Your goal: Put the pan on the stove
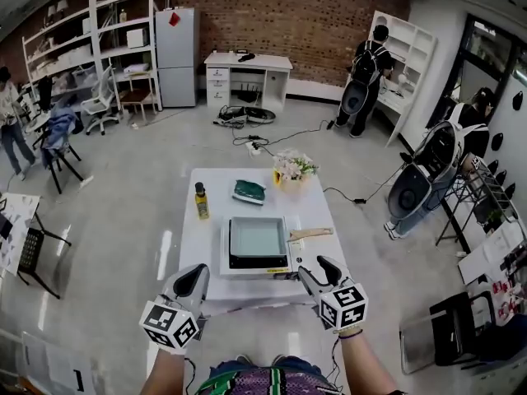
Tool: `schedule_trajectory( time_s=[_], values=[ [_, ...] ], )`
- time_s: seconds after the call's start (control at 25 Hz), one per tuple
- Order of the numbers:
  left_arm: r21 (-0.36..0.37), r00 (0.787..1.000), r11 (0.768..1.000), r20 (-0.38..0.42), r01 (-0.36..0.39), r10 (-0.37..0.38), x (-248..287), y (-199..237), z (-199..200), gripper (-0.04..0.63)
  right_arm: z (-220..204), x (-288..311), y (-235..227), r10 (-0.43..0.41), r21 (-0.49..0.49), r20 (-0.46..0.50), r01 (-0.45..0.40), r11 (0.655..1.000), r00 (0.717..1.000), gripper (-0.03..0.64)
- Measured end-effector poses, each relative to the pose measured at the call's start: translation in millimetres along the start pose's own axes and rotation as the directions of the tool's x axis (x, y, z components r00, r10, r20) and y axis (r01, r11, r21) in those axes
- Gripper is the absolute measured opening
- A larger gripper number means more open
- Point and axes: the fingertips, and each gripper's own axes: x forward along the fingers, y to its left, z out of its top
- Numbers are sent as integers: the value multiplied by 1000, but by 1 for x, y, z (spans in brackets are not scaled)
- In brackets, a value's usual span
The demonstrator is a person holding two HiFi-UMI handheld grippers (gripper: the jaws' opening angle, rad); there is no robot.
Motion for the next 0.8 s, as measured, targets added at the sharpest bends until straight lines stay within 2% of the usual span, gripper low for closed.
schedule_trajectory(
  time_s=[0.28, 0.52, 0.8],
  values=[
    [57, 1000, 998, 20, 4, -5, -4, -31, 16, 17, 13, -26, 9, 25, -24, 50, -24, 999, 998, 227],
    [9, 999, 1000, 38, 14, -14, -4, -66, 21, 17, 35, -61, 2, 45, -39, 127, -41, 998, 991, 224],
    [29, 998, 999, 44, 41, -43, 1, -124, 28, 17, 53, -120, -28, 4, -17, 208, -1, 1000, 978, 201]
  ],
)
